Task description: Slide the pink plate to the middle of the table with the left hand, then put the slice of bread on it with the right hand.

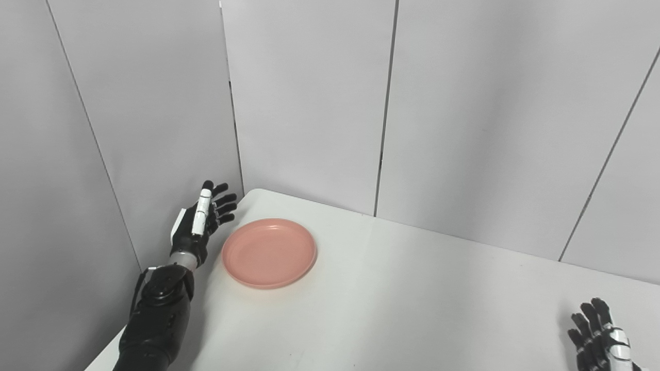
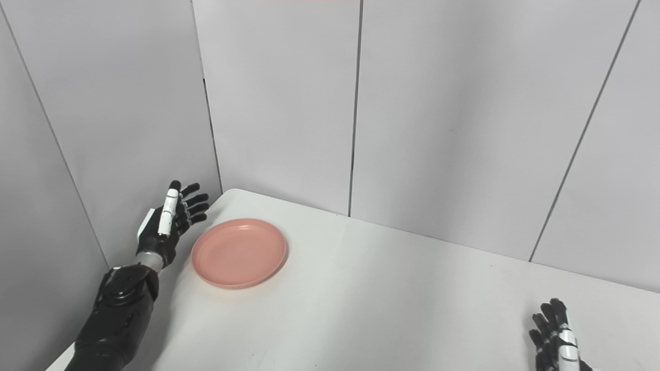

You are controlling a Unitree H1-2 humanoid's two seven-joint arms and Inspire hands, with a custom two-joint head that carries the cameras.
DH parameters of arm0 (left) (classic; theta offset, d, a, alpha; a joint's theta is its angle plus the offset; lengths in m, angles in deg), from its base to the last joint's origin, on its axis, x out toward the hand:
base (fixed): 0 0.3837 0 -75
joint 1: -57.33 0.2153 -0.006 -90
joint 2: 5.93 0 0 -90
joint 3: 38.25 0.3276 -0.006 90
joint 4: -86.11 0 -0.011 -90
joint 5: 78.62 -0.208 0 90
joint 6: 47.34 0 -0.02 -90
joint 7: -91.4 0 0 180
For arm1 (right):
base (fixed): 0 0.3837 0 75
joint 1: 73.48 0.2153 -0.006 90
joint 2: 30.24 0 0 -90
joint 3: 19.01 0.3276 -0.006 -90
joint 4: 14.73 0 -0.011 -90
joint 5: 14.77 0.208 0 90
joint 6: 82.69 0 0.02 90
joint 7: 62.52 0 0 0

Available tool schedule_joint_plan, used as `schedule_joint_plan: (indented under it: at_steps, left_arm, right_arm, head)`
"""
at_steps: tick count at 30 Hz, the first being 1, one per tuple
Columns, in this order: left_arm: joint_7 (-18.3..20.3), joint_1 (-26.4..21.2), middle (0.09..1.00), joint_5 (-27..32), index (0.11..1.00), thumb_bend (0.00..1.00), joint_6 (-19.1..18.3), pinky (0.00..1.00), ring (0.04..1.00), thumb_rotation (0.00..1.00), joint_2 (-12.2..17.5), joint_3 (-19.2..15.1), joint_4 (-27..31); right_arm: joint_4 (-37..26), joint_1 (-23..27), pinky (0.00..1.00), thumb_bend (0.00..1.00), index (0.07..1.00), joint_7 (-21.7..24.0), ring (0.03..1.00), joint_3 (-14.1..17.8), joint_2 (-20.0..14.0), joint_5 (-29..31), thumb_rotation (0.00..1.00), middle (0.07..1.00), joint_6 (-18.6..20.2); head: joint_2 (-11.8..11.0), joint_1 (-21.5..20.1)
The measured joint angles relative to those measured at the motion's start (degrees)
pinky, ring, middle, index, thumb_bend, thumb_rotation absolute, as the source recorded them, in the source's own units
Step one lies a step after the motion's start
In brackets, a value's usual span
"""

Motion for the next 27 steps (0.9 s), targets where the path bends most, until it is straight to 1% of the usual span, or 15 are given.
schedule_joint_plan:
  at_steps: [2, 5, 8, 14, 17, 19, 24, 27]
  left_arm:
    - [0.24, -0.09, 0.777, 0.06, 0.808, 0.73, 0.25, 0.78, 0.796, 1.0, -0.03, 0.11, -0.26]
    - [0.86, -0.07, 0.786, 0.31, 0.823, 0.73, 0.56, 0.8, 0.808, 1.0, -0.41, 0.15, -0.45]
    - [1.65, -0.08, 0.793, 0.31, 0.837, 0.74, 2.55, 0.8, 0.816, 1.0, -0.94, 0.59, -1.58]
    - [3.02, -0.07, 0.793, 1.74, 0.824, 0.73, 3.38, 0.79, 0.812, 1.0, -2.67, 0.58, -2.56]
    - [3.47, -0.07, 0.793, 2.03, 0.811, 0.73, 4.42, 0.8, 0.814, 0.99, -3.13, 0.61, -3.1]
    - [3.57, -0.05, 0.79, 2.25, 0.8, 0.74, 4.57, 0.81, 0.814, 0.99, -3.4, 0.66, -3.38]
    - [3.54, -0.03, 0.79, 2.12, 0.809, 0.75, 4.71, 0.83, 0.824, 1.0, -4.01, 1.39, -3.38]
    - [3.53, -0.03, 0.795, 2.07, 0.815, 0.74, 4.71, 0.86, 0.835, 1.0, -4.34, 1.78, -3.38]
  right_arm:
    - [-0.08, -0.01, 1.0, 0.61, 0.979, 0.0, 0.987, -0.01, 0.0, 0.0, 1.0, 0.978, 0.0]
    - [-0.7, -0.2, 1.0, 0.6, 0.977, 0.0, 0.988, -0.01, -0.01, 0.03, 1.0, 0.979, 0.0]
    - [-0.91, -0.19, 1.0, 0.59, 0.973, 0.01, 0.978, -0.02, -0.01, 0.03, 1.0, 0.973, 0.0]
    - [-0.93, -0.2, 1.0, 0.59, 0.976, -0.07, 0.97, 0.08, -0.01, 0.02, 1.0, 0.973, 0.0]
    - [-0.94, -0.21, 1.0, 0.58, 0.977, -0.05, 0.974, 0.11, -0.05, 0.03, 1.0, 0.976, 0.0]
    - [-0.96, -0.21, 1.0, 0.57, 0.98, -0.03, 0.976, 0.11, -0.07, 0.05, 1.0, 0.978, 0.0]
    - [-1.54, -0.3, 1.0, 0.57, 0.978, 0.02, 0.983, 0.09, -0.08, 0.11, 1.0, 0.98, 0.01]
    - [-2.13, -0.35, 1.0, 0.58, 0.982, 0.05, 0.986, 0.09, -0.09, 0.23, 1.0, 0.983, 0.0]
  head:
    - [0.09, -0.09]
    - [0.26, -0.09]
    - [0.35, -0.09]
    - [0.62, -0.09]
    - [0.79, -0.17]
    - [0.79, -0.18]
    - [0.79, -0.18]
    - [0.88, -0.18]
